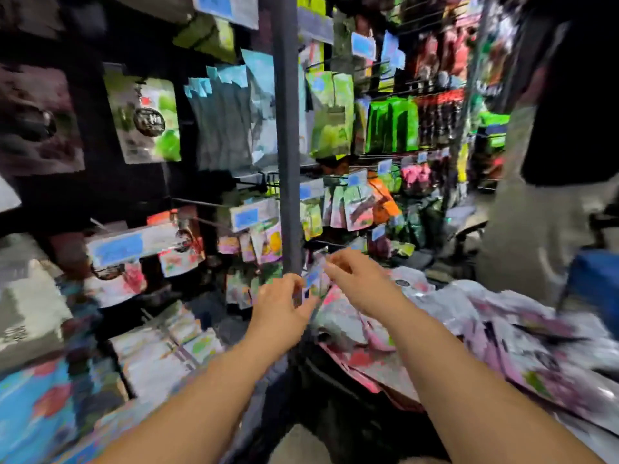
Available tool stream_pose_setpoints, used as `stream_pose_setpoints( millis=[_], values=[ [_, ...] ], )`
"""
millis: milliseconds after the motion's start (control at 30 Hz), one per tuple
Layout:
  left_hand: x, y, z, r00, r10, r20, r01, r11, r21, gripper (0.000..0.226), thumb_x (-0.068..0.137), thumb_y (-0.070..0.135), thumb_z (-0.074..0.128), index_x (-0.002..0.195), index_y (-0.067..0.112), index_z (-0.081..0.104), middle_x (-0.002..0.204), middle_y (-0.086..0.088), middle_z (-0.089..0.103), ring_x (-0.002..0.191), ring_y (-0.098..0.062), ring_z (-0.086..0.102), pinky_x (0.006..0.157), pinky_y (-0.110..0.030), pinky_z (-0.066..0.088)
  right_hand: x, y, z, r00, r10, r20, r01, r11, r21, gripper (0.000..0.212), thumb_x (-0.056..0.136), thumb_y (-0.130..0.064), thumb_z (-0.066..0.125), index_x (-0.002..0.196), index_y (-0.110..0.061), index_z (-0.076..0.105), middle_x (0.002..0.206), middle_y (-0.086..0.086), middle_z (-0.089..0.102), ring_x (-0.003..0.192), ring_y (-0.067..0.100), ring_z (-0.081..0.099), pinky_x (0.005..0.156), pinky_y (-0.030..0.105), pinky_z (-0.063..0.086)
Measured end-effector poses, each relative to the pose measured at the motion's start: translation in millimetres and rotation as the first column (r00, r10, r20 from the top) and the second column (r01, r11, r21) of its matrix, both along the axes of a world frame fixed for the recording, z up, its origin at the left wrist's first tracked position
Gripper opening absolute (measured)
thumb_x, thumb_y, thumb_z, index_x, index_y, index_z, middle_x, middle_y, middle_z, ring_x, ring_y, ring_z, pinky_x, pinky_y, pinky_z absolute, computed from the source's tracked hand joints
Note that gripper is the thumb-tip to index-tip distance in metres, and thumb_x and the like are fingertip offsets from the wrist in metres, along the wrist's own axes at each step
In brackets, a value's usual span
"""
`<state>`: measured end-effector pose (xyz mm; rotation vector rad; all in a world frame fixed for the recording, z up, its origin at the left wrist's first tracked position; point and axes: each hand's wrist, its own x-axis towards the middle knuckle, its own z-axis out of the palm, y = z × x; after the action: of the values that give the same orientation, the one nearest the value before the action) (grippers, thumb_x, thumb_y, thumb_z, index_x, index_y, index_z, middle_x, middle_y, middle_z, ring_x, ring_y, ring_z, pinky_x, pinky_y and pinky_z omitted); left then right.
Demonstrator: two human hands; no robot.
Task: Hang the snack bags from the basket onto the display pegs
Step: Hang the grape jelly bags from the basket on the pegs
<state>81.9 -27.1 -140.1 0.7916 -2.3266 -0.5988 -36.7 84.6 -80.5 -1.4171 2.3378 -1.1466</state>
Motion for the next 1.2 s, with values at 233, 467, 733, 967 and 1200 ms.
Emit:
stream_pose_setpoints(
  millis=[233,467,733,967,1200],
  values=[
    [-76,37,-52,0.918,-0.371,0.141,0.339,0.918,0.207,0.075,0.074,0.067,0.050,0.135,0.024,0.054,0.138,-0.002,0.053,0.132,-0.020,0.046,0.109,-0.036,0.037,-71,75,-27,0.967,-0.231,-0.105,0.248,0.950,0.190,0.023,0.098,-0.033,0.056,0.117,-0.026,0.065,0.126,-0.004,0.063,0.107,0.017,0.062,0.092,0.034,0.048],
    [-84,42,-66,0.798,-0.534,0.279,0.513,0.845,0.148,0.069,0.056,0.093,0.046,0.120,0.071,0.037,0.148,0.030,0.029,0.142,-0.003,0.010,0.120,-0.040,0.004,-84,121,-35,0.931,-0.319,-0.180,0.359,0.888,0.286,0.025,0.096,-0.038,0.058,0.120,-0.033,0.064,0.132,-0.006,0.059,0.120,0.019,0.053,0.097,0.034,0.044],
    [-87,52,-61,0.880,-0.449,0.153,0.453,0.892,0.011,0.032,0.096,0.050,0.047,0.118,0.039,0.069,0.130,0.019,0.061,0.137,-0.007,0.037,0.108,-0.024,0.019,-78,124,-48,0.954,-0.251,-0.164,0.298,0.859,0.417,0.039,0.090,-0.046,0.066,0.126,-0.034,0.061,0.135,-0.005,0.058,0.119,0.018,0.054,0.100,0.034,0.045],
    [-81,67,-43,0.900,-0.384,-0.205,0.419,0.893,0.166,0.027,0.096,0.036,0.048,0.071,0.028,0.055,0.062,0.019,0.053,0.066,0.005,0.049,0.061,-0.014,0.032,-74,126,-52,0.974,-0.141,-0.179,0.192,0.930,0.313,0.055,0.073,-0.065,0.072,0.121,-0.038,0.065,0.122,-0.018,0.060,0.116,0.008,0.054,0.109,0.042,0.038],
    [-71,72,2,0.841,-0.350,-0.412,0.431,0.894,0.120,0.038,0.100,0.024,0.051,0.063,0.018,0.044,0.057,0.016,0.044,0.056,0.000,0.041,0.054,-0.015,0.030,-67,112,-52,0.948,-0.144,-0.282,0.161,0.986,0.036,0.023,0.091,-0.040,0.067,0.085,-0.018,0.068,0.078,-0.001,0.066,0.078,0.018,0.058,0.073,0.040,0.049]
  ],
)
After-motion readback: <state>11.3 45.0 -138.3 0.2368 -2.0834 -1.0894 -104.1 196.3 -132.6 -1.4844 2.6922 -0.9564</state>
